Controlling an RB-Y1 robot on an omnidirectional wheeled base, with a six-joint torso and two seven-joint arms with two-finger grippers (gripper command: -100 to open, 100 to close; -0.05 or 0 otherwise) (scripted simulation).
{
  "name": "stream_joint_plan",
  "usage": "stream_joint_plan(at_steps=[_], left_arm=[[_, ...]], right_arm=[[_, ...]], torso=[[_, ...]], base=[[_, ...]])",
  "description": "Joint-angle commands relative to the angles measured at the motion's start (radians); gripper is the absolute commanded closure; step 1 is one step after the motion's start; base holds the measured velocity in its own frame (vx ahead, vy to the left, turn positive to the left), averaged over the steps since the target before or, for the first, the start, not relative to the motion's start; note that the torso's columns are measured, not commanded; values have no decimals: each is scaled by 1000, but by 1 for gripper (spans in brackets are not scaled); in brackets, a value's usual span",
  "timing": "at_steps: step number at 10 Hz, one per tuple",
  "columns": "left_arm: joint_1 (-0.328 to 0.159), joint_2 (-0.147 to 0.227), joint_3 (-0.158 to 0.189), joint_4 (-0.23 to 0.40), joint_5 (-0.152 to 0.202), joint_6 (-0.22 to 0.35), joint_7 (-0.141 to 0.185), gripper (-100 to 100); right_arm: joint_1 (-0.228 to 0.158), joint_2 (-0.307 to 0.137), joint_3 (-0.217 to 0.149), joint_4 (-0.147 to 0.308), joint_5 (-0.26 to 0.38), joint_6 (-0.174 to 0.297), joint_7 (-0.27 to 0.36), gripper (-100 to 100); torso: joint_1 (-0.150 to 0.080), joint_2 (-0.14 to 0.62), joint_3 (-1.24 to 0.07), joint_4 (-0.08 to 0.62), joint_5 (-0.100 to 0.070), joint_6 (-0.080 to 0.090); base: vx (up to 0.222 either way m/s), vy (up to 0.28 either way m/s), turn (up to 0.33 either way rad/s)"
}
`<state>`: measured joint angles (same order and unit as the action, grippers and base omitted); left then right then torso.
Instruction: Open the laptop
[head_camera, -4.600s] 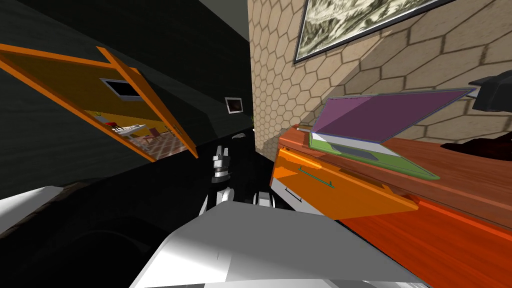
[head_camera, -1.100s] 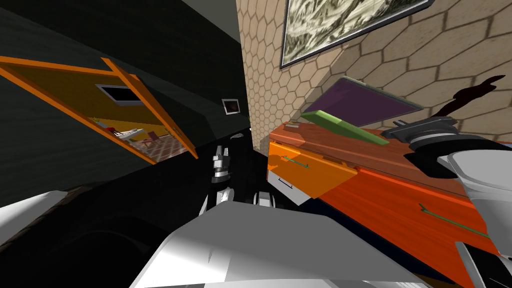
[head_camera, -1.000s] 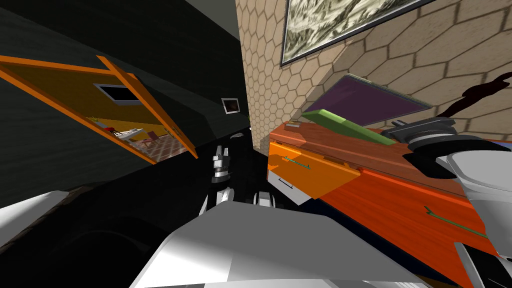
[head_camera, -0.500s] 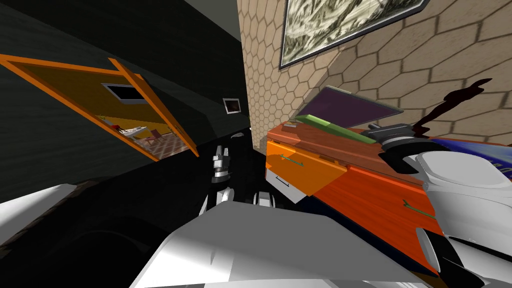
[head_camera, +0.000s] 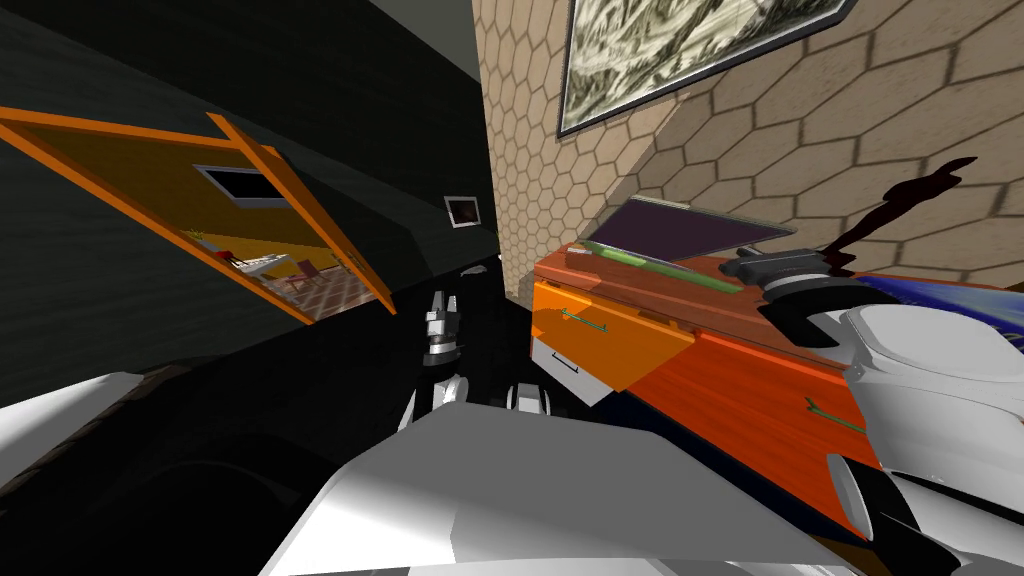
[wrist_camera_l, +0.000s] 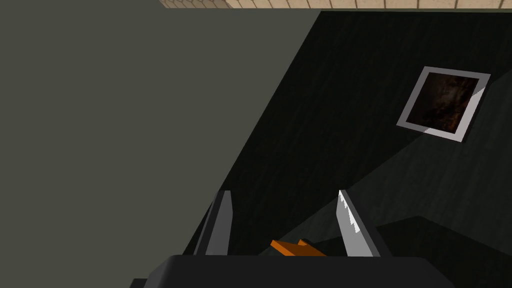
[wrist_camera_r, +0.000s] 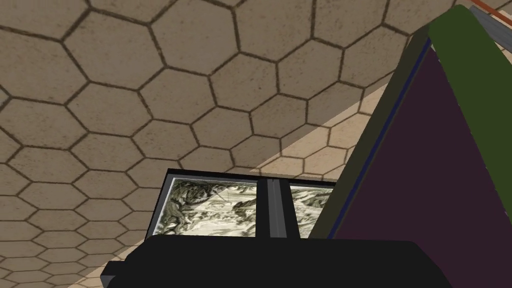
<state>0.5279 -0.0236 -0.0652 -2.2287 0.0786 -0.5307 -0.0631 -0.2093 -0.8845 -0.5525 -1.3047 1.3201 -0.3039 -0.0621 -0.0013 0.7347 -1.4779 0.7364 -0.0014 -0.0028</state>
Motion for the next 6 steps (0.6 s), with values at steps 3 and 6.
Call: stream_joint_plan(at_steps=[3, 6], left_arm=[[0, 0, 0, 0, 0, 0, 0, 0], [0, 0, 0, 0, 0, 0, 0, 0]], right_arm=[[-75, 105, 40, 16, -123, -45, -129, 100], [-75, 105, 40, 16, -214, -45, -129, 100]], torso=[[-8, -6, -3, -3, -5, 1], [-3, -7, -4, -3, -3, -1]], base=[[-71, -84, 28], [4, 4, -14]])
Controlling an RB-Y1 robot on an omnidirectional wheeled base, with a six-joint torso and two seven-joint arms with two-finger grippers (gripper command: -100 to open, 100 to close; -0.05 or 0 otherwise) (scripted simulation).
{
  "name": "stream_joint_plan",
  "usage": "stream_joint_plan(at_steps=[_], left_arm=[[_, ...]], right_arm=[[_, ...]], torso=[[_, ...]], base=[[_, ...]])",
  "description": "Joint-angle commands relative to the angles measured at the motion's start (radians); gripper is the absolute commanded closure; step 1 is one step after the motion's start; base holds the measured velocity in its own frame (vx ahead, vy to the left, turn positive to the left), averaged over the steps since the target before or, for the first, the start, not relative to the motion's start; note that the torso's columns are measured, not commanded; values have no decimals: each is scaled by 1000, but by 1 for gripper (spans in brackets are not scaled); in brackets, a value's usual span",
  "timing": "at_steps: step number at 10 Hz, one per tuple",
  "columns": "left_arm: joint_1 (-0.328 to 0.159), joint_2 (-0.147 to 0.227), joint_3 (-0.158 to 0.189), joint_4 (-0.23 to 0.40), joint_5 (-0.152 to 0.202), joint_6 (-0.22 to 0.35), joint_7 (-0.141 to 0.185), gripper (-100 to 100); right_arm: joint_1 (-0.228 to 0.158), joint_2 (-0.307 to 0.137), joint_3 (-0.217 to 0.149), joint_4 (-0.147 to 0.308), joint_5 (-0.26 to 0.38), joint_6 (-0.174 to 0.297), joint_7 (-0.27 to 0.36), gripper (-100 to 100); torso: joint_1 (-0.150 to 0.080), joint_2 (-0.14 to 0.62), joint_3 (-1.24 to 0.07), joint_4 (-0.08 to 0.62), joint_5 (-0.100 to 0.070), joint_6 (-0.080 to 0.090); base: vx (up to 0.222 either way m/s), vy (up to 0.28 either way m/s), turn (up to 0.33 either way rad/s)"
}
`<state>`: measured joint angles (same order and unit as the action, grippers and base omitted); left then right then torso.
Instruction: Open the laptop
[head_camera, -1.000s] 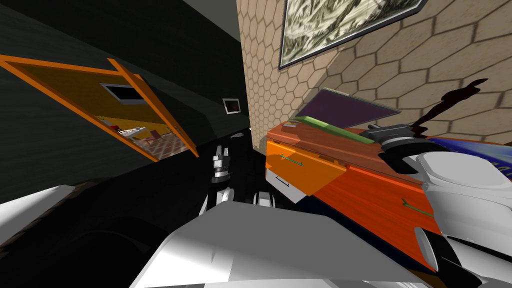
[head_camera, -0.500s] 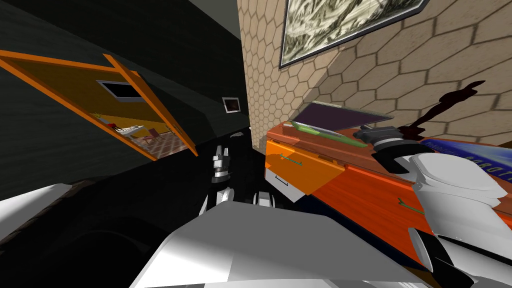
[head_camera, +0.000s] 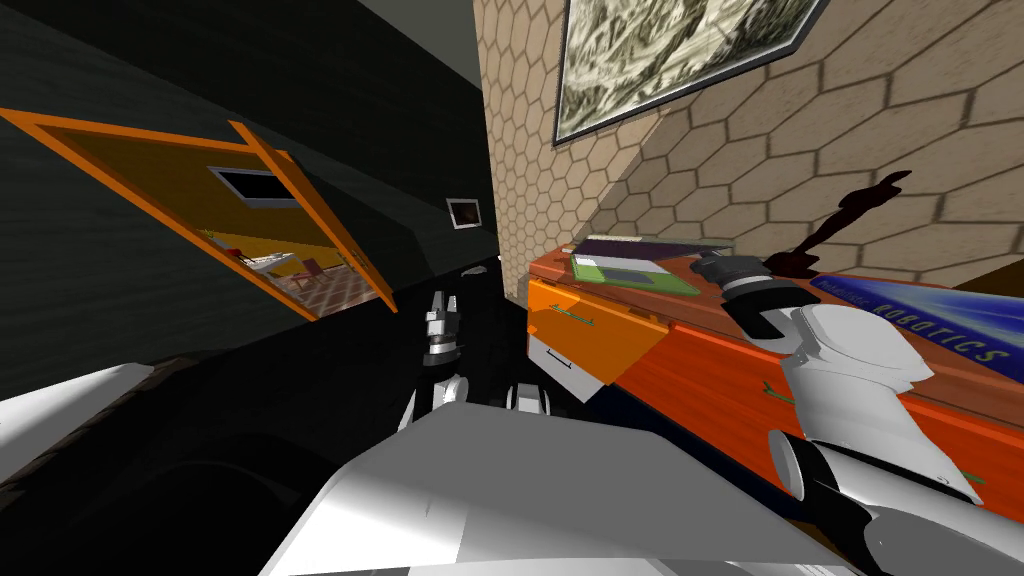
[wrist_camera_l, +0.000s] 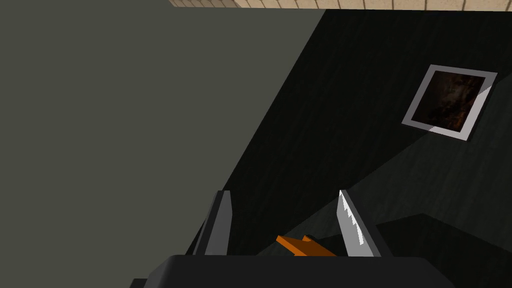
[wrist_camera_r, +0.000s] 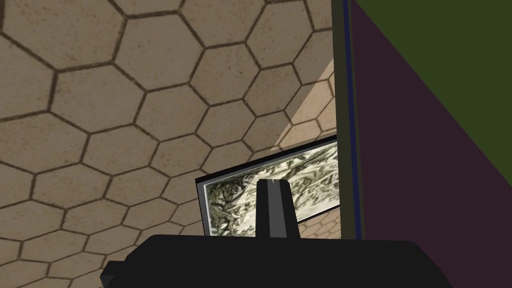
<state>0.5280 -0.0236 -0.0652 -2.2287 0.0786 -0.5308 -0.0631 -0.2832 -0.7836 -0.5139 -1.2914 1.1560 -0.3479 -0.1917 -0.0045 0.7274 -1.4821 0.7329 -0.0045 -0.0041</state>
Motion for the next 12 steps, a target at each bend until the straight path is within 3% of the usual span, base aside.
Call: stream_joint_plan(at_steps=[1, 2, 3, 4, 5, 8, 11, 12], left_arm=[[0, 0, 0, 0, 0, 0, 0, 0], [0, 0, 0, 0, 0, 0, 0, 0], [0, 0, 0, 0, 0, 0, 0, 0], [0, 0, 0, 0, 0, 0, 0, 0], [-1, 0, 0, 0, 0, 0, 0, 0], [0, 0, 0, 0, 0, 0, 0, 0], [0, 0, 0, 0, 0, 0, 0, 0], [0, 0, 0, 0, 0, 0, 0, 0]], right_arm=[[-1, 4, 2, 3, -80, 0, 1, 100], [-1, 4, 2, 3, -111, 0, 1, 100], [-48, 50, 40, 20, -140, -45, -51, 100], [-75, 79, 40, 20, -169, -45, -54, 100], [-75, 108, 40, 28, -201, -45, -50, 100], [-75, 108, 40, 20, -292, -45, -127, 100], [-75, 108, 40, 20, -376, -45, -127, 100], [-128, 146, 79, 37, -409, -90, -178, 100]], torso=[[0, 0, 0, 0, 0, -1], [1, 1, 0, 0, 1, -2], [1, 1, 0, 0, 1, -2], [-5, -3, -2, -1, -1, -12], [-6, -8, -5, -3, -3, -11], [5, -8, -4, -7, -3, -4], [5, -6, -3, -6, -3, -8], [5, -6, -3, -5, -3, -8]], base=[[0, 0, 0], [0, 0, 0], [-80, -140, -13], [-146, -185, 80], [-87, -102, 92], [9, 2, -25], [3, 3, 0], [-102, -111, 29]])
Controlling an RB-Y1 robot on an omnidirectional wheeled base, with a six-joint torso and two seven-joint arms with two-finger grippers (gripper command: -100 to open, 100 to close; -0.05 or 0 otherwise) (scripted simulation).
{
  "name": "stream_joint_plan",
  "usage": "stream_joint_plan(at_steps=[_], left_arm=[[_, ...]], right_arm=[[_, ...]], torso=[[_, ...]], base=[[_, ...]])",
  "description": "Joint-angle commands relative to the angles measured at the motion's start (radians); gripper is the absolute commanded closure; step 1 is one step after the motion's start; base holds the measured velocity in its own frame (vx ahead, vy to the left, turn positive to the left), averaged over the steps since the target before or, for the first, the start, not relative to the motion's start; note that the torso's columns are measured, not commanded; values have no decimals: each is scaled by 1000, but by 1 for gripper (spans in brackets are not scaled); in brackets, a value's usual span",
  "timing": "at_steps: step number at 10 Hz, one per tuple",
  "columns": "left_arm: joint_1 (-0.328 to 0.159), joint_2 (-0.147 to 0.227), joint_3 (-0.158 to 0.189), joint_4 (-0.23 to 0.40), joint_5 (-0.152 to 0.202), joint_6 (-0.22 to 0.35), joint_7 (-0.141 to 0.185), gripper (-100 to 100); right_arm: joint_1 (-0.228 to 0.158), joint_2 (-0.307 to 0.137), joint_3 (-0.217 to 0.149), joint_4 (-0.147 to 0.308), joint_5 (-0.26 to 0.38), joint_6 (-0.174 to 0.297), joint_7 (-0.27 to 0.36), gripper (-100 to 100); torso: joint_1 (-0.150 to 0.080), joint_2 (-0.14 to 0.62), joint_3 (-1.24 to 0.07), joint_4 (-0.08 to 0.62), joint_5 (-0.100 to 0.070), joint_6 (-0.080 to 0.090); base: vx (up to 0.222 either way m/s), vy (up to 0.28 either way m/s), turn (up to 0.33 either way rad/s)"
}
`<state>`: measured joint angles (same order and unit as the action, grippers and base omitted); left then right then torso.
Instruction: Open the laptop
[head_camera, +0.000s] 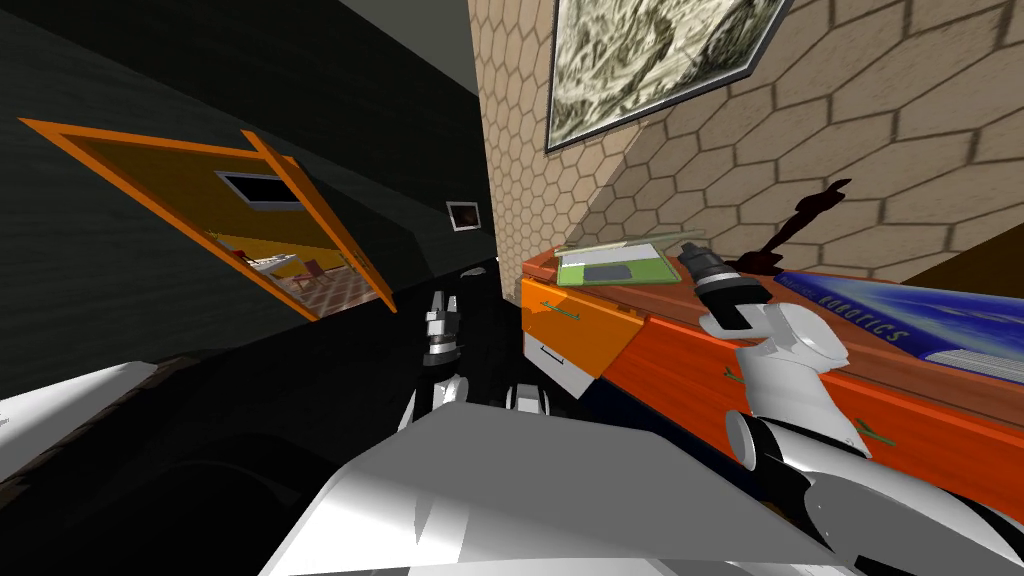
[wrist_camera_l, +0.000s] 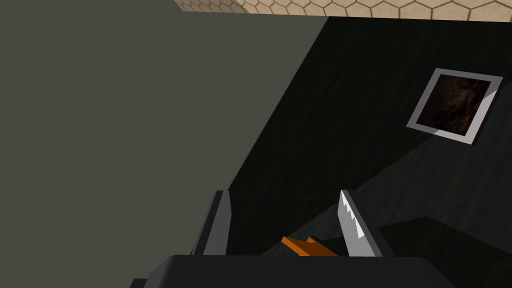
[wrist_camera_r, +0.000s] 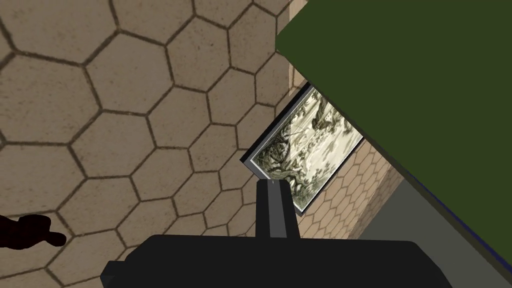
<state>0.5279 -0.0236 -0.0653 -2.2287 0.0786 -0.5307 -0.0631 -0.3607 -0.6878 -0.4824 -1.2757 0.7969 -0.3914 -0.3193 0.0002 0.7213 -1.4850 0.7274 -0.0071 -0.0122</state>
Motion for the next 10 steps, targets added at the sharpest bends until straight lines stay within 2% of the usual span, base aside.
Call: stream_joint_plan(at_steps=[1, 3, 8, 9, 10], left_arm=[[0, 0, 0, 0, 0, 0, 0, 0], [0, 0, 0, 0, 0, 0, 0, 0], [0, 0, 0, 0, 0, 0, 0, 0], [0, 0, 0, 0, 0, 0, 0, 0], [0, 0, 0, 0, 0, 0, 0, 0]], right_arm=[[-73, 77, 47, 21, -80, -47, -58, 100], [-73, 115, 47, 21, -139, -47, -127, 100], [-73, 115, 47, 21, -281, -47, -128, 100], [-131, 152, 84, 38, -316, -92, -174, 100], [-147, 177, 86, 38, -347, -92, -194, 100]], torso=[[-5, 0, -1, 0, -1, -6], [-1, -1, -1, -1, 0, 3], [2, -4, -2, -4, -1, -3], [3, -4, -2, -4, -1, -3], [-2, 0, 0, -2, -1, -5]], base=[[-143, -155, 84], [-34, -73, 34], [6, 7, -13], [-102, -133, 61], [-150, -165, 92]])
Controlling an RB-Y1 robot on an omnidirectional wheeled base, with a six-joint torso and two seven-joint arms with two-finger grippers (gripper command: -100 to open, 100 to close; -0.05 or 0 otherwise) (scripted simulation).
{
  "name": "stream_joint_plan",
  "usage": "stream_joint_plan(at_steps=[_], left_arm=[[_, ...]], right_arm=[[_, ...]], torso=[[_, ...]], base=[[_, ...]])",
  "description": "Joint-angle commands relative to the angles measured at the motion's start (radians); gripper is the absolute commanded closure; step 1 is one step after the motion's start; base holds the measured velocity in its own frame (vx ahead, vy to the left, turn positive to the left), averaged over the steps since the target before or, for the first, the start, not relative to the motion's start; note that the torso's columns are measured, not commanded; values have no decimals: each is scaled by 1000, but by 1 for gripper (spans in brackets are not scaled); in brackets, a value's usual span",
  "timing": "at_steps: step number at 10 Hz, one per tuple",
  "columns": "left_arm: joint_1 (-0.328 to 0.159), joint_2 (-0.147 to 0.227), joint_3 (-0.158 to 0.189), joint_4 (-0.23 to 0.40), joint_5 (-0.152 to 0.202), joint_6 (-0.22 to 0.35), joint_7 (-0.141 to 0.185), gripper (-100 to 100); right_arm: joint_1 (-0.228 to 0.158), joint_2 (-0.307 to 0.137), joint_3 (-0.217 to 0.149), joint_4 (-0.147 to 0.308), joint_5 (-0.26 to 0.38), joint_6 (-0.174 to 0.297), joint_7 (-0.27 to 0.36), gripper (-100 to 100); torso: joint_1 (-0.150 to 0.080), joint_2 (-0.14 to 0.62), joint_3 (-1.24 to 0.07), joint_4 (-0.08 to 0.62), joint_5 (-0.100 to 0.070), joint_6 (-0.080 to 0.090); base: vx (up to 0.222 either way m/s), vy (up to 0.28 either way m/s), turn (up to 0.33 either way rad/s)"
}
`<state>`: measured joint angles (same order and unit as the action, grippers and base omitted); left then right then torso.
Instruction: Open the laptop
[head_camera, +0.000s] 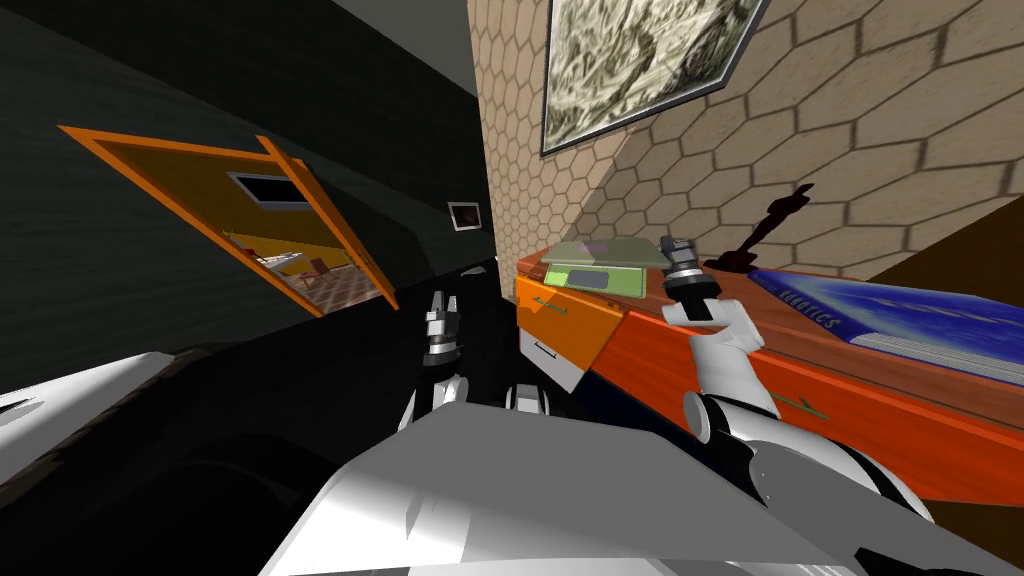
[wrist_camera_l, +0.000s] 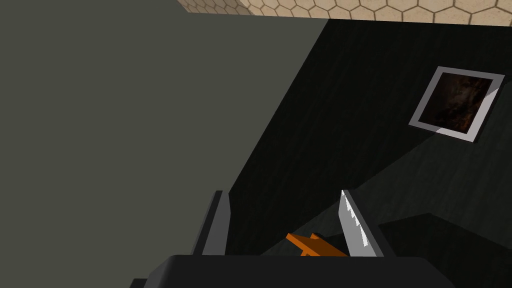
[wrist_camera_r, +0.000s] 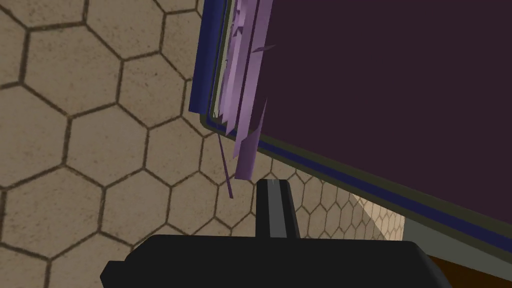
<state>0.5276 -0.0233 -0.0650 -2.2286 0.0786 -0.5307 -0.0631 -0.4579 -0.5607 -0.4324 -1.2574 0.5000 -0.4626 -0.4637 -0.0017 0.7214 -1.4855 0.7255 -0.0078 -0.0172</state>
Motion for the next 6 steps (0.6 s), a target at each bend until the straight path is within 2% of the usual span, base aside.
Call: stream_joint_plan(at_steps=[1, 2, 6], left_arm=[[0, 0, 0, 0, 0, 0, 0, 0], [0, 0, 0, 0, 0, 0, 0, 0], [0, 0, 0, 0, 0, 0, 0, 0]], right_arm=[[-50, 77, 36, 19, -80, -21, -78, 100], [-50, 92, 36, 19, -110, -21, -107, 100], [-50, 92, 36, 19, -231, -21, -111, 100]], torso=[[0, -1, -1, 3, 3, 2], [6, -3, -2, 1, 3, 6], [7, -3, -2, -1, 3, 3]], base=[[-70, -88, 49], [3, -30, -15], [13, 10, -11]])
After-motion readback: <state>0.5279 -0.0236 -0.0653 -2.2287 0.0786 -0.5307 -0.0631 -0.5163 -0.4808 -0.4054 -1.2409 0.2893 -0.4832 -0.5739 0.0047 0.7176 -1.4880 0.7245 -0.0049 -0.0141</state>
